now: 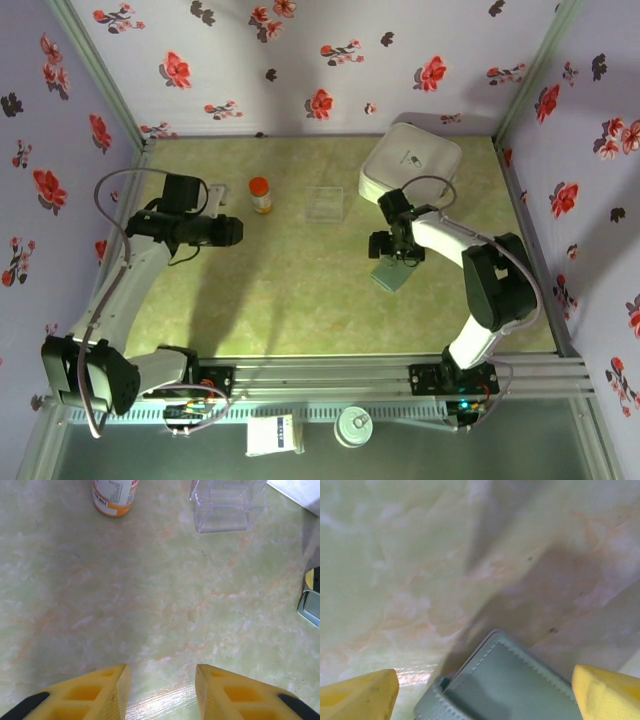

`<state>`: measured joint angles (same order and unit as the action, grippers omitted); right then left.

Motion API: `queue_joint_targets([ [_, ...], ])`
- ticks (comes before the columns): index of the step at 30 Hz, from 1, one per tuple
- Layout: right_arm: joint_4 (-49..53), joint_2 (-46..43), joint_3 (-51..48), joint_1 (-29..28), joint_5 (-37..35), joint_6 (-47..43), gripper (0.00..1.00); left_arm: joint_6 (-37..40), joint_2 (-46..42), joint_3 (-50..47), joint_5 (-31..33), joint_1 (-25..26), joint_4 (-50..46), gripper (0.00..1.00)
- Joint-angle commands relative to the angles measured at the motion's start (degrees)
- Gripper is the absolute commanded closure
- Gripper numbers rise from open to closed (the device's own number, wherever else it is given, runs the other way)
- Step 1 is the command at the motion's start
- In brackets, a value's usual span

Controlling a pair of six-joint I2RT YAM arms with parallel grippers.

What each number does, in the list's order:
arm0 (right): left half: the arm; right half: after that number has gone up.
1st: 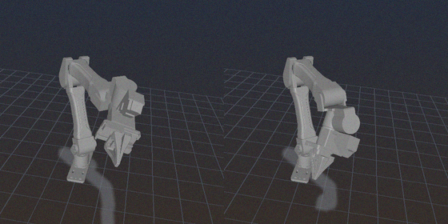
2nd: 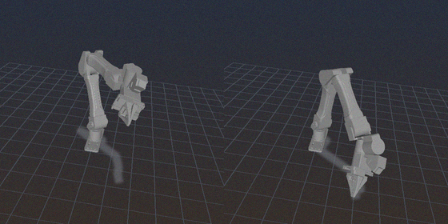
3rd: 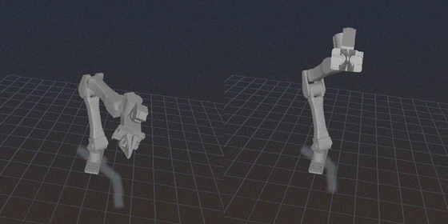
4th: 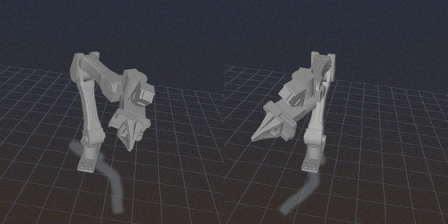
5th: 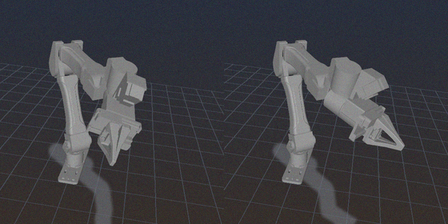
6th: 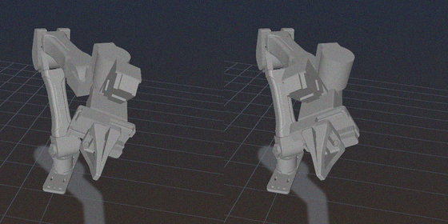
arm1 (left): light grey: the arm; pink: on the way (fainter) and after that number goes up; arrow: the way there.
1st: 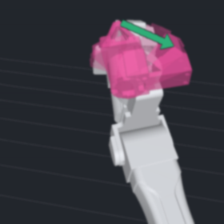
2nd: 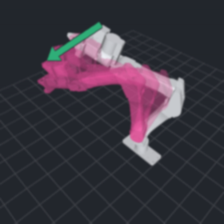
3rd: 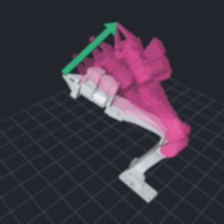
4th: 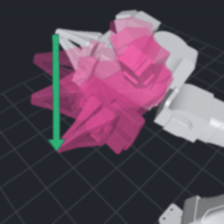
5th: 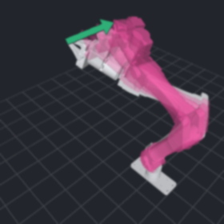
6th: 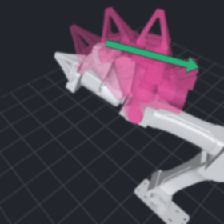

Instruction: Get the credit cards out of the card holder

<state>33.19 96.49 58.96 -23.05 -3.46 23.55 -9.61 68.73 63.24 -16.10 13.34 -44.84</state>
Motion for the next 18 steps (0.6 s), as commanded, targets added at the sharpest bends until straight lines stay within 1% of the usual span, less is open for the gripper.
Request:
queue_joint_targets([
  [1, -0.8, -2.3, -2.2, 0.6, 2.5, -0.9, 0.07, 1.7, -2.0, -0.4, -0.2, -0.5, -0.3, 0.6],
  [6, 0.7, -3.6, -4.0, 0.6, 5.6, 0.7, 0.03, 1.6, -2.2, -0.4, -0.1, -0.6, -0.2, 0.59],
  [10, 1.9, -6.7, -6.0, -0.1, 6.6, 3.2, 0.01, 1.8, -2.2, -0.5, -0.4, -0.7, -0.3, 0.59],
  [13, 2.9, -8.9, -7.6, -1.7, 7.8, 5.4, 0.01, 1.6, -2.1, -0.6, -0.7, -0.6, -0.2, 0.58],
  [18, 4.2, -10.5, -8.9, -7.0, 7.9, 9.2, 0.01, 1.3, -1.9, -0.6, -1.5, -0.7, 0.0, 0.58],
])
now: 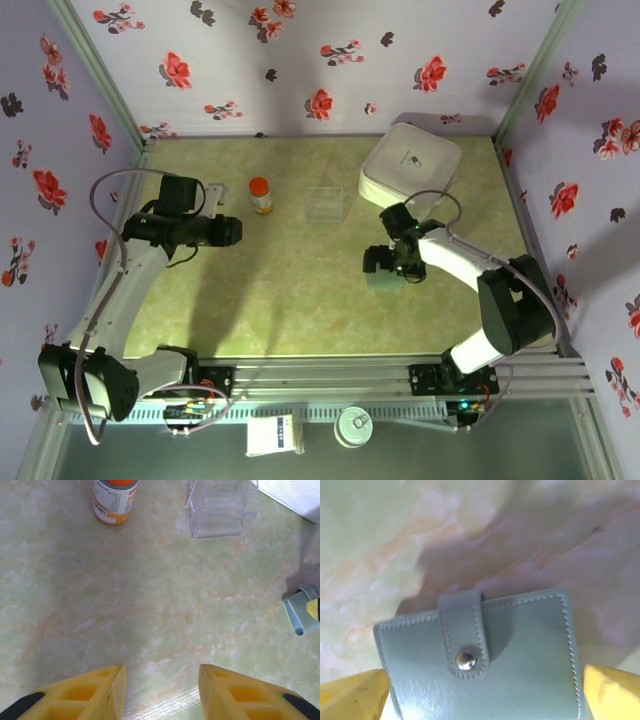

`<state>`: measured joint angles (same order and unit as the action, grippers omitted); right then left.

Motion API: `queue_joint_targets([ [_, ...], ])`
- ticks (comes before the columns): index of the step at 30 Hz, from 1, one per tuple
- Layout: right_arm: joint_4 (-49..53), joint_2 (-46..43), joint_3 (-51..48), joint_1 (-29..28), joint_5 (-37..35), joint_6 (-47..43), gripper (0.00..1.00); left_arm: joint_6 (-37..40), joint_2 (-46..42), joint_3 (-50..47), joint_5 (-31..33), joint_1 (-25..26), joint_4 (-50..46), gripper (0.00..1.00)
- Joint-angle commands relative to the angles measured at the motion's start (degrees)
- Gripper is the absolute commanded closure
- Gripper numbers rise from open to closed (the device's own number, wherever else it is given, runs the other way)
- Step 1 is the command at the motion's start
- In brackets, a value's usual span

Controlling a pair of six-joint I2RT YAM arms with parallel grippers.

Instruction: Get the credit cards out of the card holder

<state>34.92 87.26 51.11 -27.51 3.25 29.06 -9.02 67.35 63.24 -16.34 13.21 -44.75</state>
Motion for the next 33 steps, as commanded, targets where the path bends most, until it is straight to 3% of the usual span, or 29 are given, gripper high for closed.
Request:
queue_joint_targets([
  [1, 2.8, -1.5, -1.2, -3.7, 1.1, 4.6, 0.01, 0.7, -0.5, -0.6, -1.3, -0.4, -0.1, 0.58],
  [11, -1.6, -1.9, 0.0, -13.8, 5.0, 9.1, 0.01, 0.4, 0.1, -0.5, -1.7, -0.5, -0.2, 0.58],
  [14, 3.9, -0.9, 3.7, -14.4, 0.9, 5.0, 0.01, 0.3, 0.1, -0.6, -1.8, -0.5, -0.2, 0.57],
  [22, 9.8, 2.4, 9.3, -12.9, -9.4, -9.2, 0.01, 0.4, 0.7, -0.5, -1.5, -0.7, -0.2, 0.57],
  [33, 2.6, 9.0, 7.5, -4.2, 0.8, -13.1, 0.01, 0.9, 1.6, -0.5, -1.2, -1.2, -0.7, 0.56],
])
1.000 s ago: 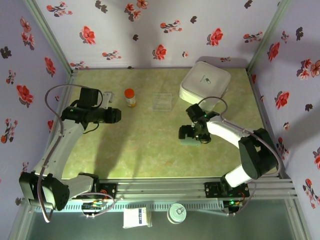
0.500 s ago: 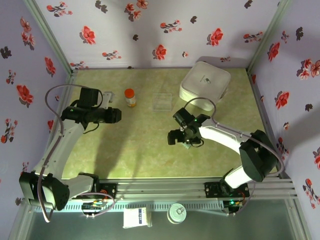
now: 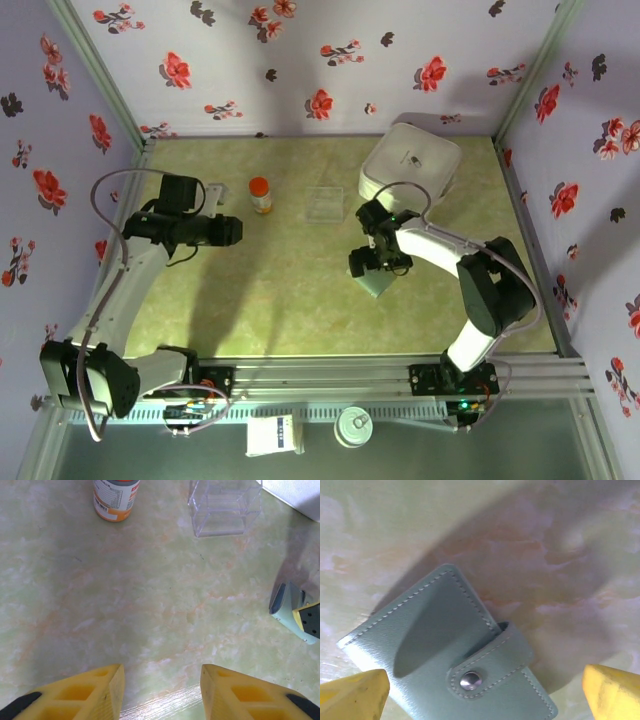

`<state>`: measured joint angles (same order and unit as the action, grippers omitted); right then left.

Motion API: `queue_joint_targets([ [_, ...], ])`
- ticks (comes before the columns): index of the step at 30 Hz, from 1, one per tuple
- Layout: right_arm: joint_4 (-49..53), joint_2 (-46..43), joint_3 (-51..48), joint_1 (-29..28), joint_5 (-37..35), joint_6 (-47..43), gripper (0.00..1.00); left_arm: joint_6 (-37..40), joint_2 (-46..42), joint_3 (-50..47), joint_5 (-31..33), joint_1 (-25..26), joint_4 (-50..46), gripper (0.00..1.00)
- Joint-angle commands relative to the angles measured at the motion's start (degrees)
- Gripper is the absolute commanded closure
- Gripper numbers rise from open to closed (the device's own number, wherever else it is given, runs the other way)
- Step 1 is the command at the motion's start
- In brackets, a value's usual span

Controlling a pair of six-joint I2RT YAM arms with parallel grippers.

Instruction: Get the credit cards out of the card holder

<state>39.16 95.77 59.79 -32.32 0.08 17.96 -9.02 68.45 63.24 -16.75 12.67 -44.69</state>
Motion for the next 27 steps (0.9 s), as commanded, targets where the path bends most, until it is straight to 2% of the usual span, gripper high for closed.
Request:
queue_joint_targets([
  [1, -1.9, 0.7, -1.6, 0.6, 5.0, -1.9, 0.01, 0.9, 0.5, -0.4, -0.8, -0.6, -0.8, 0.56],
  [7, -3.2, -0.1, -4.0, 0.2, 9.5, 1.4, 0.01, 0.8, 0.5, -0.4, -1.0, -0.8, -0.7, 0.56],
  [14, 0.0, -2.0, -3.6, -5.1, 9.8, 4.2, 0.01, 0.8, 0.5, -0.4, -1.2, -0.8, -0.7, 0.56],
  [19, 6.0, 0.3, 0.4, -6.3, -2.7, 9.5, 0.01, 0.7, 0.6, -0.4, -1.4, -0.9, -0.6, 0.55],
  [27, 4.3, 4.0, 3.7, -6.6, -3.8, 13.0, 0.01, 0.7, 0.7, -0.4, -1.5, -1.1, -0.6, 0.55],
])
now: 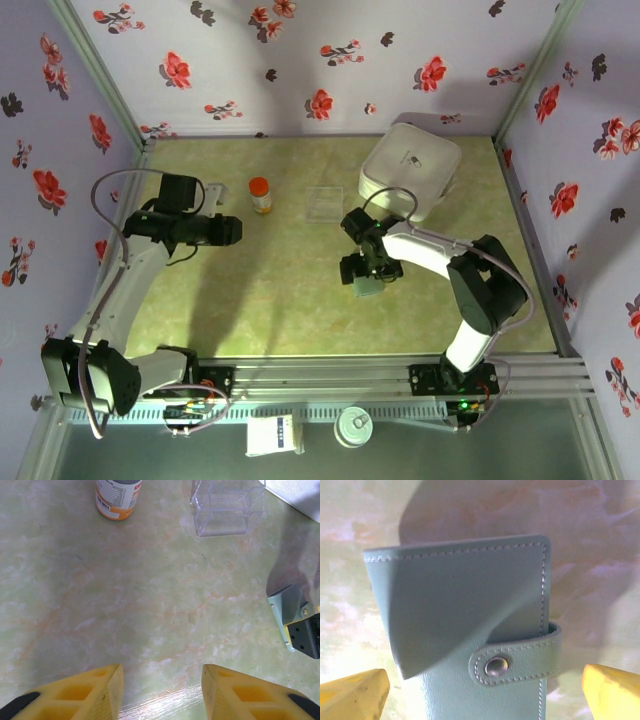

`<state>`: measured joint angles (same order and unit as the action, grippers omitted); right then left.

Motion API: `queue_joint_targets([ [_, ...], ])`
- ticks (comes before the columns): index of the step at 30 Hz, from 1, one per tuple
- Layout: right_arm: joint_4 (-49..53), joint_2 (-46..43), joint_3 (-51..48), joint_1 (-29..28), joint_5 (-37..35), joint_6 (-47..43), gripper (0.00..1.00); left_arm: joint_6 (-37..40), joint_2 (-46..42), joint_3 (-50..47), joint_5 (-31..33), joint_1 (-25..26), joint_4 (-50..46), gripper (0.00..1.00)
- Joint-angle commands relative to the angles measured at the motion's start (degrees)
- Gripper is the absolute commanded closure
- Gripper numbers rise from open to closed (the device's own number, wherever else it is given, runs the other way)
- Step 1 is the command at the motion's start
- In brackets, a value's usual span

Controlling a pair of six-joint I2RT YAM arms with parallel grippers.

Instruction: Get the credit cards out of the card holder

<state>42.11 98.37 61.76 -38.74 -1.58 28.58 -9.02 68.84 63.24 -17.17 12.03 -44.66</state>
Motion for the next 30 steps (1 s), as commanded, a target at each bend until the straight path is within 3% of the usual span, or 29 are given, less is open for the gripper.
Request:
queue_joint_targets([
  [1, 1.2, 1.7, 2.0, -0.2, -2.0, 2.4, 0.01, 0.6, 0.4, -0.4, -1.1, -0.5, -0.7, 0.55],
  [25, 1.1, 6.3, 4.9, -0.4, -1.0, 0.2, 0.15, 0.5, 0.7, -0.4, -1.5, -1.1, -0.6, 0.55],
  [30, 2.1, 5.3, 6.1, -1.0, -1.3, 1.7, 0.2, -3.7, 0.1, -0.7, -2.6, -1.1, 0.1, 0.54],
])
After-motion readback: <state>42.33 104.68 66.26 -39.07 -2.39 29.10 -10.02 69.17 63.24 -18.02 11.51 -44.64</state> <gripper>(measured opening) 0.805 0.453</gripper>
